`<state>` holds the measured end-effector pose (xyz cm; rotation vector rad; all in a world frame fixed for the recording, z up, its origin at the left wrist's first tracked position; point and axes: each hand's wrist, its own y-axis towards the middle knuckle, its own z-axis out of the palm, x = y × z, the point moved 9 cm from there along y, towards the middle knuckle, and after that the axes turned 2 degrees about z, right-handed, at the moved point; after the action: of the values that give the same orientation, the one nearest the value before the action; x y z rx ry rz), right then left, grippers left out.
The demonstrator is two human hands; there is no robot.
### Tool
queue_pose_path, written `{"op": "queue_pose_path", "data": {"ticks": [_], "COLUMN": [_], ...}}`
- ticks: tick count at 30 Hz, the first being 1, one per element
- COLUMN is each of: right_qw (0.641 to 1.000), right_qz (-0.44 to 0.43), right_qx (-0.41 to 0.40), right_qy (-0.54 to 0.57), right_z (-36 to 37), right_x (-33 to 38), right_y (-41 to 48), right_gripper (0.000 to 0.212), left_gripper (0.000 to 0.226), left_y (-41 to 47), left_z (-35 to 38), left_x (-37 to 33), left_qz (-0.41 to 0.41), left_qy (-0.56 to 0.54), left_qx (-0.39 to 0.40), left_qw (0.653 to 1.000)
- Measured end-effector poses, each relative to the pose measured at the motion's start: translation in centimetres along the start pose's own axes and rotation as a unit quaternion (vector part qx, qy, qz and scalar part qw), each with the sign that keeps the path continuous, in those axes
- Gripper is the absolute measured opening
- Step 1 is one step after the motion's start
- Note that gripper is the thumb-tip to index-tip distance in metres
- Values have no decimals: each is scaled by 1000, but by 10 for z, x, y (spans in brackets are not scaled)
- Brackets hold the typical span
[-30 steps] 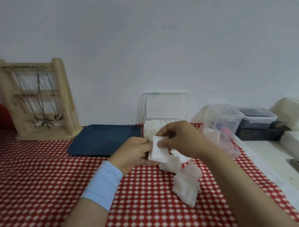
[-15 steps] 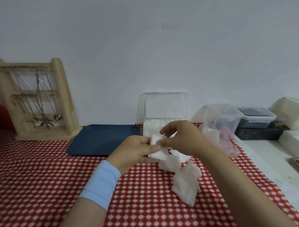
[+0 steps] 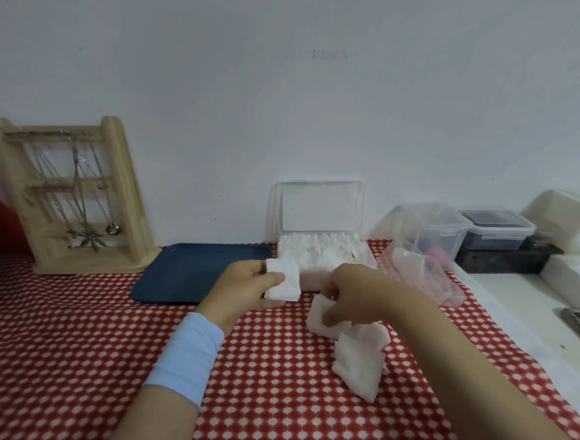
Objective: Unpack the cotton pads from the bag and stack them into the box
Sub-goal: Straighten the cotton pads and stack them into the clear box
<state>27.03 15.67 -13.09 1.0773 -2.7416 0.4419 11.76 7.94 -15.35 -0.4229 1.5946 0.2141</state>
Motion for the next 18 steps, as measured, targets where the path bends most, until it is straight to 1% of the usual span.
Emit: {"op": "queue_pose_path", "data": {"ticks": [3, 5, 7, 9, 11, 14, 16, 18], "right_qw": [997, 984, 948, 912, 896, 890, 881, 874], "right_qz": [-19, -36, -47, -48, -32, 7, 16, 4], "right_qx": [-24, -69, -100, -101, -99, -102, -104, -99], "right_qy": [65, 162, 298, 394, 432, 445, 461, 475], "right_z": [-12, -30, -44, -46, -41, -33, -33, -37], "right_x": [-1, -2, -4, -5, -6, -12, -14, -12], "right_y": [-2, -5, -10, -11, -9, -3, -4, -7], "right_gripper": [22, 22, 20, 19, 21, 20, 17, 15], "left_gripper": [13, 16, 18, 19, 20, 24, 27, 29], "left_y": [0, 0, 0, -2, -4, -7, -9, -8], "left_z": [-2, -4, -4, 2, 15, 29, 32, 31], "left_x": [2, 2, 1, 0, 1, 1, 2, 4], "left_qz": [-10, -10, -3, -3, -17, -44, -58, -62], "left_qy": [-20, -25, -35, -65, -109, -171, -187, -181], "left_qx": [-12, -27, -36, -29, -6, 18, 27, 23], "left_qw": [1000, 999, 999, 997, 994, 984, 980, 981]}}
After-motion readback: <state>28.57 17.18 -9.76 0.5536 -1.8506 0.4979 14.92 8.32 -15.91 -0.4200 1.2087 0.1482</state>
